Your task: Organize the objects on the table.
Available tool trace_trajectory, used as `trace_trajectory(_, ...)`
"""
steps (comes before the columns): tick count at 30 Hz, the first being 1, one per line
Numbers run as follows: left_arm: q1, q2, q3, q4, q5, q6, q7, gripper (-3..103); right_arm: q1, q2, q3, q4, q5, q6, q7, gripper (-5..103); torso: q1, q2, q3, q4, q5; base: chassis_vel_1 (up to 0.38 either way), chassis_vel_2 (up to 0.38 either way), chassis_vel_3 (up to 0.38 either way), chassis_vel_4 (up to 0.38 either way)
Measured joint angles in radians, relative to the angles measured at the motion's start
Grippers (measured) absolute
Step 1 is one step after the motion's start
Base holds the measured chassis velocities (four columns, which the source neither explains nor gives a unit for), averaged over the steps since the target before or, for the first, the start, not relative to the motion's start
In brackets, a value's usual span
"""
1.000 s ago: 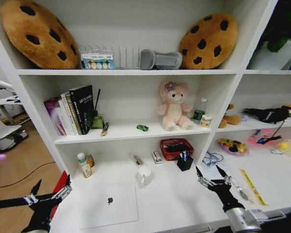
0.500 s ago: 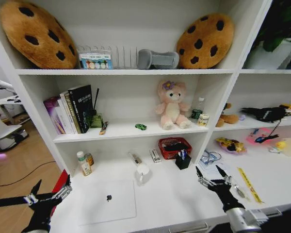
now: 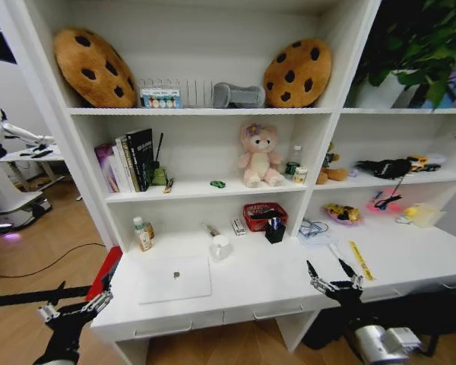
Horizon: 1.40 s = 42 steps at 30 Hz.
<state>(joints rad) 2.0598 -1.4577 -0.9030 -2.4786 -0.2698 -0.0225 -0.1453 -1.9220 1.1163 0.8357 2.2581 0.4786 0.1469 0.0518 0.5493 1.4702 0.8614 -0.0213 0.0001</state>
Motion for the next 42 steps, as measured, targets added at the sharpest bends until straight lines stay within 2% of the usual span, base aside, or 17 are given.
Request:
trace_trajectory(4,0.000,0.000,0.000,0.000,0.000,0.000,0.000,100,0.000,0.000,0.000,0.000,0.000,0.000,0.000,100,0.000,0.000,0.000,-0.0001,0.0004,0.329,-0.334,-0.349,0.338)
trace_trajectory(6,0.000,0.000,0.000,0.000,0.000,0.000,0.000,100,0.000,0.000,0.000,0.000,0.000,0.000,0.000,100,0.000,0.000,0.000,0.0000,-0.0010,0.336,-0.348,-0.347,0.348)
trace_trajectory(7,0.000,0.000,0.000,0.000,0.000,0.000,0.000,100,0.000,0.000,0.000,0.000,0.000,0.000,0.000,100,0.000,0.000,0.000,0.0000,0.0003,0.372,-0.340,-0.369,0.383)
trace_trajectory(10,0.000,0.000,0.000,0.000,0.000,0.000,0.000,100,0.000,0.000,0.000,0.000,0.000,0.000,0.000,100,0.000,0.000,0.000,-0.0001,0.0006,0.373,-0.373,-0.367,0.374)
trace_trajectory(11,0.000,0.000,0.000,0.000,0.000,0.000,0.000,100,0.000,0.000,0.000,0.000,0.000,0.000,0.000,100,0.000,0.000,0.000,0.0000,-0.0014,0.360,-0.378,-0.383,0.339)
trace_trajectory(12,0.000,0.000,0.000,0.000,0.000,0.000,0.000,100,0.000,0.000,0.000,0.000,0.000,0.000,0.000,100,0.000,0.000,0.000,0.0000,-0.0014,0.360,-0.378,-0.383,0.339)
trace_trajectory(14,0.000,0.000,0.000,0.000,0.000,0.000,0.000,100,0.000,0.000,0.000,0.000,0.000,0.000,0.000,100,0.000,0.000,0.000,0.0002,0.0007,0.357,-0.373,-0.381,0.338)
trace_trajectory(16,0.000,0.000,0.000,0.000,0.000,0.000,0.000,100,0.000,0.000,0.000,0.000,0.000,0.000,0.000,100,0.000,0.000,0.000,0.0000,-0.0006,0.324,-0.341,-0.345,0.339)
trace_trajectory(20,0.000,0.000,0.000,0.000,0.000,0.000,0.000,100,0.000,0.000,0.000,0.000,0.000,0.000,0.000,100,-0.001,0.001,0.000,0.0007,0.0003,0.270,-0.214,-0.292,0.246)
trace_trajectory(21,0.000,0.000,0.000,0.000,0.000,0.000,0.000,100,-0.001,0.000,0.000,0.000,0.000,0.000,0.000,100,-0.001,0.000,0.000,-0.0002,-0.0005,0.239,-0.162,-0.239,0.202)
trace_trajectory(23,0.000,0.000,0.000,0.000,0.000,0.000,0.000,100,0.000,0.000,0.000,0.000,0.000,0.000,0.000,100,-0.001,0.001,0.000,0.0000,0.0001,0.093,0.023,-0.130,0.101)
trace_trajectory(26,0.000,0.000,0.000,0.000,0.000,0.000,0.000,100,-0.001,0.000,0.000,0.000,0.000,0.000,0.000,100,0.000,0.000,0.000,-0.0012,-0.0006,-0.053,0.009,-0.069,0.037)
trace_trajectory(27,0.000,0.000,0.000,0.000,0.000,0.000,0.000,100,0.000,0.000,0.000,0.000,0.000,0.000,0.000,100,0.000,0.000,0.000,-0.0002,0.0010,-0.058,-0.025,0.001,-0.020)
trace_trajectory(30,0.000,0.000,0.000,0.000,0.000,0.000,0.000,100,0.001,0.000,0.000,0.000,0.000,0.000,0.000,100,0.001,-0.001,0.000,0.0007,-0.0003,-0.056,0.049,0.109,-0.017)
trace_trajectory(34,0.000,0.000,0.000,0.000,0.000,0.000,0.000,100,0.001,0.000,0.000,0.000,0.000,0.000,0.000,100,0.001,-0.001,0.001,0.0006,0.0000,-0.033,0.067,0.092,-0.038)
trace_trajectory(36,0.000,0.000,0.000,0.000,0.000,0.000,0.000,100,0.001,0.000,0.000,0.000,0.000,0.000,0.000,100,0.001,-0.001,0.000,-0.0003,-0.0003,0.000,0.000,0.000,0.000)
trace_trajectory(42,0.000,0.000,0.000,0.000,0.000,0.000,0.000,100,0.000,0.000,0.000,0.000,0.000,0.000,0.000,100,0.000,0.000,0.000,0.0000,-0.0002,0.000,0.000,0.000,0.000)
